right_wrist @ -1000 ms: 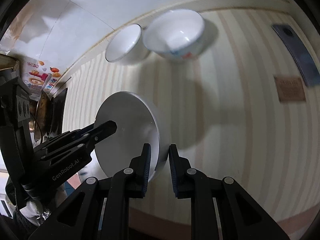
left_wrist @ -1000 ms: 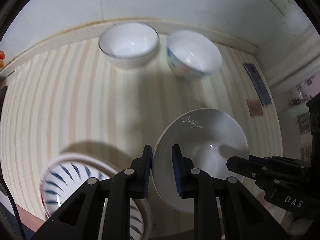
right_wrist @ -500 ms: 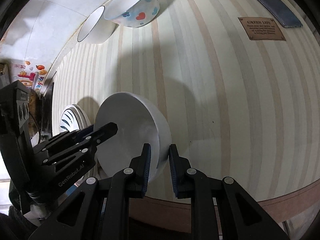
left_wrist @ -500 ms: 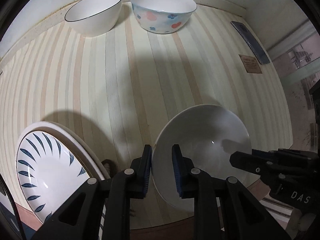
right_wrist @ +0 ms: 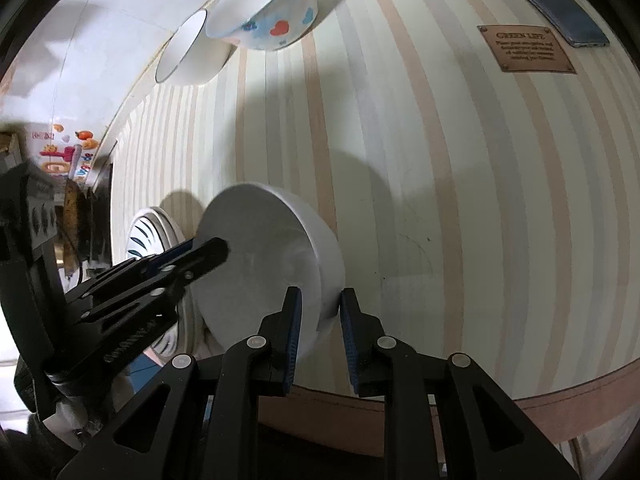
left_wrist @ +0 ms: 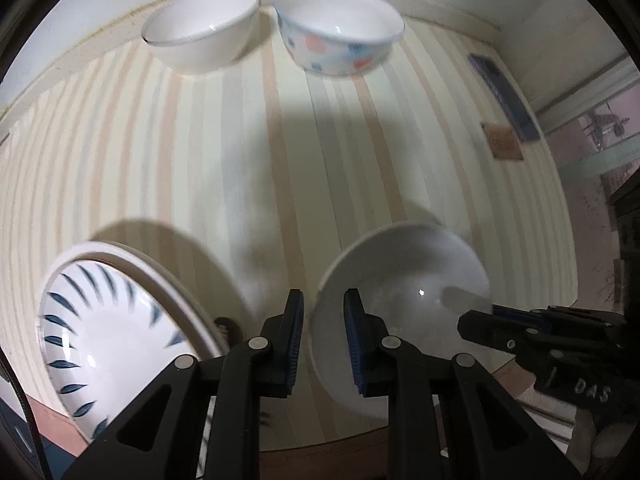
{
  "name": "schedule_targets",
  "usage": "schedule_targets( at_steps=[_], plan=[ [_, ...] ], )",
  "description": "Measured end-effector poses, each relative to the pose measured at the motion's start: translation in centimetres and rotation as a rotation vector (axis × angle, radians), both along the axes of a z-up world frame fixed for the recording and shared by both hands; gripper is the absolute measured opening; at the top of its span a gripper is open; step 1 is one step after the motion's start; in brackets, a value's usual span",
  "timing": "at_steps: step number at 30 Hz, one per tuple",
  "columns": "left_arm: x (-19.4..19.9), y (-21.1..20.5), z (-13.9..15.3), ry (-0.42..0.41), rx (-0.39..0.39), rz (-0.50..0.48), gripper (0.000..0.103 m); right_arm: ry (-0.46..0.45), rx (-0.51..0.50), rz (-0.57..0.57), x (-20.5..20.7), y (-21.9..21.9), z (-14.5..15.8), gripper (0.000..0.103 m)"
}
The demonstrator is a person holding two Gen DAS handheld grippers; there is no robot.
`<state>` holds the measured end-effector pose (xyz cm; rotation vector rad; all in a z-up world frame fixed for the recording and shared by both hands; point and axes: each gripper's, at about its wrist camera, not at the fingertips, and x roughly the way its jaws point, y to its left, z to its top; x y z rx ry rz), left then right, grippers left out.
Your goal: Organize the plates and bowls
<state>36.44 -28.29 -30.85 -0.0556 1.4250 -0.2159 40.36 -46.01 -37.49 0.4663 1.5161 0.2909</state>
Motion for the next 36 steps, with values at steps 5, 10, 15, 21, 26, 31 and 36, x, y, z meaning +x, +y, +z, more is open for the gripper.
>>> schedule_targets(
  at_steps=[5,10,15,21,26,31,36],
  plan=[
    [2.8,1.9,4.2,-0.087,-0.036,0.07,0.032,-0.043,0.064,-0.049,2.3,-2.3,3.1,0.035],
    [9.3,2.9,4.0,-0.115,-0.064,0.155,0.034,-0.159,0.087,-0.106,8.7,-3.7,5.2,0.046],
    [15.6,2.6,1.5,-0.092,-0.089,0.181,0.034,-0.183,0.125,-0.176,16.8,-3.6,3.0,0.046],
    [19.3,2.0,-1.4,-0.064,-0.098,0.183,0.033,-0.162,0.153,-0.207,21.7,-3.1,-0.2,0.038],
    [19.6,1.3,-1.6,-0.1,-0.067,0.175,0.022,-0.18,0.107,-0.179,22.1,-1.9,-0.8,0.021],
    [19.2,1.2,-1.3,-0.116,-0.053,0.16,0.021,-0.201,0.068,-0.153,21.6,-1.4,-0.1,0.021],
    [18.0,1.5,0.1,-0.131,-0.059,0.149,0.021,-0.218,0.055,-0.142,20.8,-0.8,1.2,0.021]
  ],
)
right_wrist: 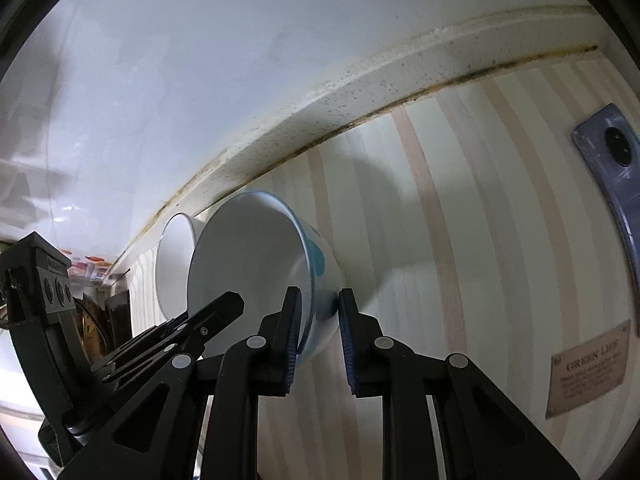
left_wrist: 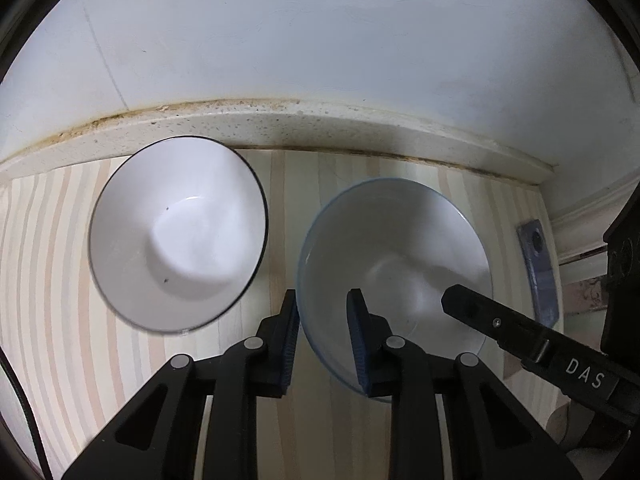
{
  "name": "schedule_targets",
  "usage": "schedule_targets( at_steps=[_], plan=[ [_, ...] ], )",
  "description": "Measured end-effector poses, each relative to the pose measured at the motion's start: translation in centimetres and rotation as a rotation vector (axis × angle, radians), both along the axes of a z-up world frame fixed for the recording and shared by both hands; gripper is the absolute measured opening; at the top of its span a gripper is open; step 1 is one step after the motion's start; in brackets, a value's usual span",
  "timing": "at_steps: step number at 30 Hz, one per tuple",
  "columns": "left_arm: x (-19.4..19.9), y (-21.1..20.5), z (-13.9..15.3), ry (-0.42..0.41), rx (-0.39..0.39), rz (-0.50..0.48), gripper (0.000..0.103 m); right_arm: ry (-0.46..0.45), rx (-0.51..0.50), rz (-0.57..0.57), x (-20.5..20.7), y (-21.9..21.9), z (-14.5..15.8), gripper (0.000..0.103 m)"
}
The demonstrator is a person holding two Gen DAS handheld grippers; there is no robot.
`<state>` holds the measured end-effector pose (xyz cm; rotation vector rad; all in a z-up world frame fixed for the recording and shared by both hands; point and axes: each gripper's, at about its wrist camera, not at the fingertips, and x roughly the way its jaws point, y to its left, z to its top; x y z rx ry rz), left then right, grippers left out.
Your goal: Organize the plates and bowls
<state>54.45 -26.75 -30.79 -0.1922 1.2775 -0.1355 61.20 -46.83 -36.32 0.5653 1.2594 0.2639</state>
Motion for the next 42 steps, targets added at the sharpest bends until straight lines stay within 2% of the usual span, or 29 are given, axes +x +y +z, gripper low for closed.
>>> schedule_targets(
  at_steps=[7,13,18,23,28,42],
  plan=[
    [-3.3,0.0,3.8,-0.042,-0.014,-0.025,0.021,-0.025,0.0,0.017,-3.1,0.9,3.2,0.021],
    [-7.5,-0.5,6.7,-0.056,-0.028,-0.073,0.021,-0.036,-0.003,0.012,-8.6,0.9,6.2,0.021],
    [-11.5,-0.5,7.6,-0.044,-0.044,-0.113,0.021,-0.017,-0.005,-0.002,-14.0,0.8,7.6,0.021],
    [-15.2,-0.8,6.8,-0.01,-0.05,-0.145,0.021,0.014,-0.018,-0.005,-18.5,0.9,7.6,0.021],
    [-17.2,-1.2,5.2,0.023,-0.035,-0.168,0.021,0.045,-0.027,-0.01,-21.9,0.9,6.6,0.021],
    [-18.6,-1.9,2.7,0.049,0.028,-0.198,0.021,0.093,-0.041,-0.001,-24.1,1.3,3.4,0.021]
  ],
)
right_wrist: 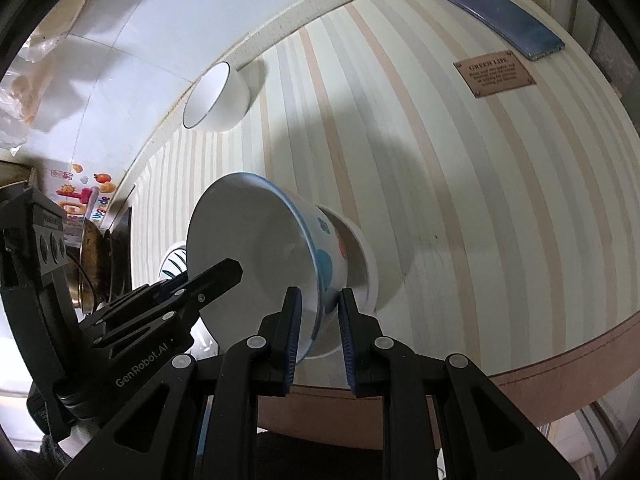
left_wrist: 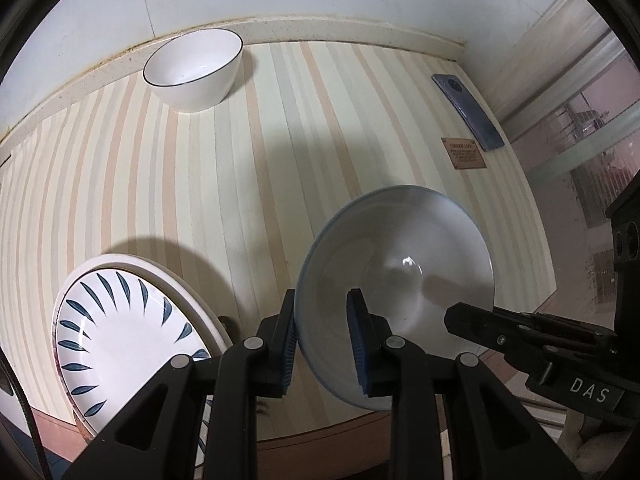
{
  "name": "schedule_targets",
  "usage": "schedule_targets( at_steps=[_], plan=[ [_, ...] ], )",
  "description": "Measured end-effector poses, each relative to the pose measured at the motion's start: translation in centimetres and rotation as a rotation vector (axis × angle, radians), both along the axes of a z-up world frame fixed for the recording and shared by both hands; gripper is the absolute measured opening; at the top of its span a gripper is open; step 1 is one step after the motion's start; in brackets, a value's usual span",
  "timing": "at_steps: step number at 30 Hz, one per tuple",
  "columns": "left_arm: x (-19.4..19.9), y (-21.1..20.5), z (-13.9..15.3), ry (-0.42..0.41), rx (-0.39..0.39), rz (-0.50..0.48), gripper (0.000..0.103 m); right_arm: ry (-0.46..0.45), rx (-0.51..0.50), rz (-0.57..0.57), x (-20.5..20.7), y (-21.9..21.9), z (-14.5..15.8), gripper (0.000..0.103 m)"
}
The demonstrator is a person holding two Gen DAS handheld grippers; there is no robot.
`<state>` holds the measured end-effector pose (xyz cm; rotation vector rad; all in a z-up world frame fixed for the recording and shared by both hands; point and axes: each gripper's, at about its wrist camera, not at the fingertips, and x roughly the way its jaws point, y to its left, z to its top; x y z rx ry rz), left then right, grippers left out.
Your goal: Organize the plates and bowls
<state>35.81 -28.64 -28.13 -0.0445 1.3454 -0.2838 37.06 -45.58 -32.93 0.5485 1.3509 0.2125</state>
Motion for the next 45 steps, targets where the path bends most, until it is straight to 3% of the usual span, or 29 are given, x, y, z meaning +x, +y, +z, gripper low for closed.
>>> schedule_targets(
  at_steps=[8,17,28,30,32,33,34,35,39,42,45],
  plan=[
    [0.1,0.0,-1.4,0.022,0.028,-0.008,0.021,0.022,0.0,0.004,-0.2,0.1,-1.1,0.021],
    [-0.1,-0.4,-1.4,-0.009,0.051,-0.024,0.021,0.035,-0.013,0.025,0.1,0.1,-1.6,0.021],
    [-0.2,0.2,-0.8,0.026,0.026,-0.015,0.021,0.094,-0.006,0.052,0.9,0.2,-1.8,0.022],
    [-0.3,1.0,0.8,0.007,0.005,0.005,0.022,0.114,0.002,0.054,1.2,-0.2,-1.2,0.024],
    [0.0,2.0,2.7,-0.021,-0.015,0.033,0.022,0.103,0.011,0.05,1.6,-0.7,0.3,0.039],
    [0.5,2.6,3.6,-0.036,-0.029,0.052,0.028,0.087,0.018,0.049,1.9,-0.9,1.3,0.044],
    [1.0,3.2,4.4,-0.049,-0.038,0.068,0.035,0.068,0.02,0.049,2.4,-1.1,2.4,0.053],
    [1.8,4.1,5.2,-0.067,-0.049,0.095,0.035,0.046,0.024,0.046,3.2,-1.3,3.6,0.057],
    [6.3,7.4,5.8,-0.105,-0.049,0.205,0.035,-0.034,0.071,0.06,8.1,-0.6,6.2,0.058],
    [11.5,10.7,4.2,-0.084,-0.063,0.304,0.035,-0.086,0.063,0.08,13.3,0.9,6.2,0.058],
    [15.9,13.2,1.9,-0.057,-0.072,0.367,0.035,-0.079,0.068,0.108,18.9,3.4,4.2,0.058]
  ],
)
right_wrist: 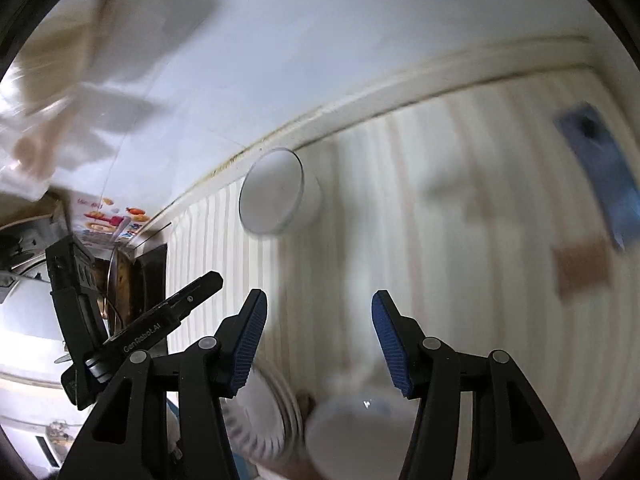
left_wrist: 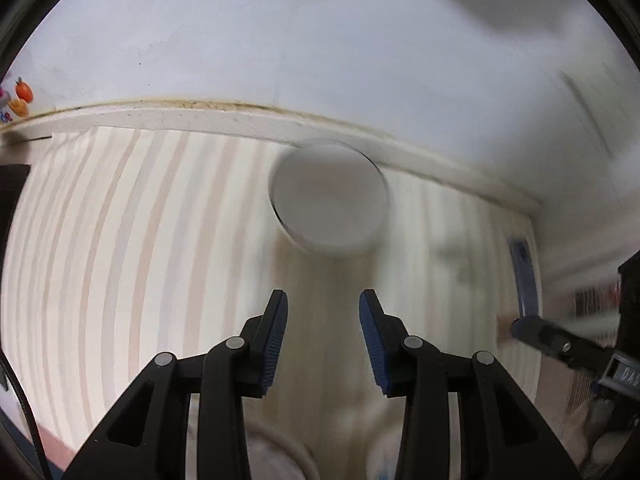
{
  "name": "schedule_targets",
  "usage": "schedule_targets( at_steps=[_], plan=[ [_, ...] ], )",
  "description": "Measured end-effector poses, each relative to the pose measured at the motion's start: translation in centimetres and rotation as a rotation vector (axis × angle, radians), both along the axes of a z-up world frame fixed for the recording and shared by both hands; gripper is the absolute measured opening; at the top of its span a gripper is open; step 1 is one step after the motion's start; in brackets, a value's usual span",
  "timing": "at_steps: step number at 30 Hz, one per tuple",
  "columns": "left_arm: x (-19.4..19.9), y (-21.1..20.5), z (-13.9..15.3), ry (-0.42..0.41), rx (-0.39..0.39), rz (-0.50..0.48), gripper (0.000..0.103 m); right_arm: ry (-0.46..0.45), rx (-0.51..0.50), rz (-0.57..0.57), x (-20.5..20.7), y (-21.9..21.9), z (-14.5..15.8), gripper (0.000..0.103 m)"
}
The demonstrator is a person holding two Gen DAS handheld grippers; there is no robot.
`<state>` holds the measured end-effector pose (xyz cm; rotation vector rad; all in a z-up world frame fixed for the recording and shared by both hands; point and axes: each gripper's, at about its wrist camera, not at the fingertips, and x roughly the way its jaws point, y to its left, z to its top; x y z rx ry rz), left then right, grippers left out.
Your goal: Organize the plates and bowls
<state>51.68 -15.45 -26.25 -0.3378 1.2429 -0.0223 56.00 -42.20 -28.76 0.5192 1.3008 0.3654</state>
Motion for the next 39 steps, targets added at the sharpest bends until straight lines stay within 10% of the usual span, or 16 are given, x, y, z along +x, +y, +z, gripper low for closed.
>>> schedule_targets(
  at_steps=[7,15,39],
  plan=[
    [5.9,2.6,-5.3,0.071,-0.056,0.055,0.034,0.048,0.026,0.049,9.4,5.1,-6.1,0.055],
    [7.2,1.7,-7.7,0.058,-0.031,0.016,0.023,0.077,0.007,0.072,11.7,7.1,-9.9,0.02],
    [-1.0,-2.4,1.1,-0.072,0.007,-0.09,0.021,-0.045,-0.052,0.033,2.3,4.5,-1.4,0.019]
  ],
)
